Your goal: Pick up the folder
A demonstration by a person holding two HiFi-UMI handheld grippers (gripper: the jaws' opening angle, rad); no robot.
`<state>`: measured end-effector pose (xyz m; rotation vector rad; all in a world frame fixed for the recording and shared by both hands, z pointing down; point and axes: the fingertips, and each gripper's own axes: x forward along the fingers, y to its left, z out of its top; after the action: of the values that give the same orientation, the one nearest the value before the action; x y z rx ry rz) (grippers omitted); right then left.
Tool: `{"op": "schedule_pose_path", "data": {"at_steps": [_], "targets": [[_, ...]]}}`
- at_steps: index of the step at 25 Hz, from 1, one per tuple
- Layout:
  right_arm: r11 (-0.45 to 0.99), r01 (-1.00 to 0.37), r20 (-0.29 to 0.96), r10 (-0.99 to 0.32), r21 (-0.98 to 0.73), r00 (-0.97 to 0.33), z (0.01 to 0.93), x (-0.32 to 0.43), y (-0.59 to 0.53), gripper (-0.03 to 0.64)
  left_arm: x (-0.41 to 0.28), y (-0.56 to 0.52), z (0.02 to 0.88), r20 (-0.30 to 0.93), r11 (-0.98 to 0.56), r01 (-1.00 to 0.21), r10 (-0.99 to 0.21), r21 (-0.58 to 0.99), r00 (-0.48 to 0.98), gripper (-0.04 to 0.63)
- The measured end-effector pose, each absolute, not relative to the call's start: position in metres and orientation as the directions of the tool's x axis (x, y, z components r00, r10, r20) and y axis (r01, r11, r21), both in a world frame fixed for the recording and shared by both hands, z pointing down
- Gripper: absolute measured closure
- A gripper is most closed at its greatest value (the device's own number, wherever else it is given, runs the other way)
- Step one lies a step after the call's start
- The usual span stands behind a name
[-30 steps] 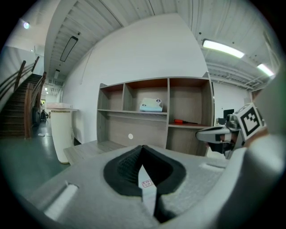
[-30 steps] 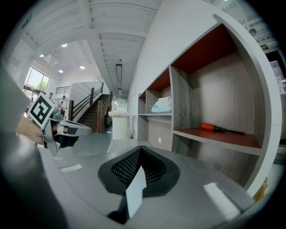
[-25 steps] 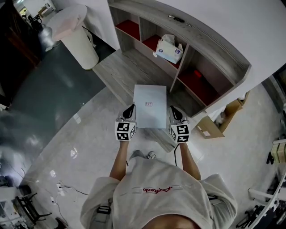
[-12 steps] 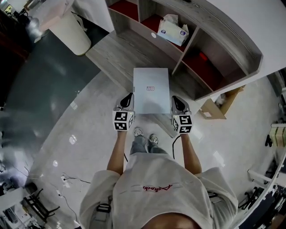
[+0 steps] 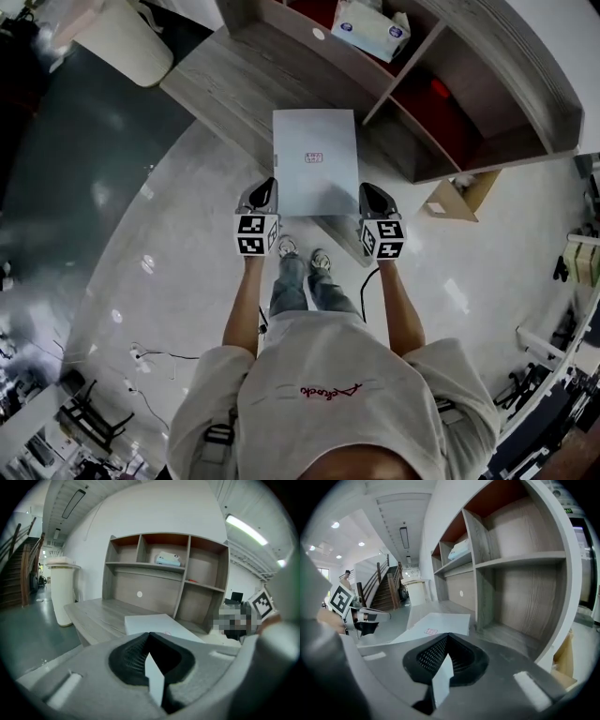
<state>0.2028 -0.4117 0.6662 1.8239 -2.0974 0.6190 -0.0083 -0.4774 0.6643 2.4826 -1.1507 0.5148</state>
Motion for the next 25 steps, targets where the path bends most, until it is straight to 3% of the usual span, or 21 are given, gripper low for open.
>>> {"op": "schedule_pose_path", "data": {"at_steps": [8,10,13,15,25], "targets": [[0.066,-0.977,0.516,-0.841,-0.205,-0.165,0.706,0.202,-0.416,0.609,-0.018,-0.483,0.713,0.517,-0.552,-0.797,-0.62,0.247,0.59,0.595],[0.052,-0.969,0.505,-0.846,-0.243,-0.172,0.711,0.203,-0.415,0.609,-0.018,-0.482,0.723,0.524,-0.543,-0.791,-0.603,0.283,0.602,0.496],[0.035,-0.948,0.483,-0.854,-0.316,-0.193,0.717,0.205,-0.414,0.602,-0.017,-0.478,0.736,0.532,-0.529,-0.779,-0.576,0.336,0.62,0.443],[0.024,-0.931,0.478,-0.853,-0.365,-0.209,0.722,0.204,-0.413,0.472,-0.017,-0.475,0.742,0.535,-0.524,-0.77,-0.56,0.364,0.633,0.403],[-0.007,-0.891,0.529,-0.807,-0.453,-0.263,0.759,0.201,-0.421,0.304,0.004,-0.473,0.768,0.548,-0.516,-0.726,-0.481,0.454,0.685,0.276]]}}
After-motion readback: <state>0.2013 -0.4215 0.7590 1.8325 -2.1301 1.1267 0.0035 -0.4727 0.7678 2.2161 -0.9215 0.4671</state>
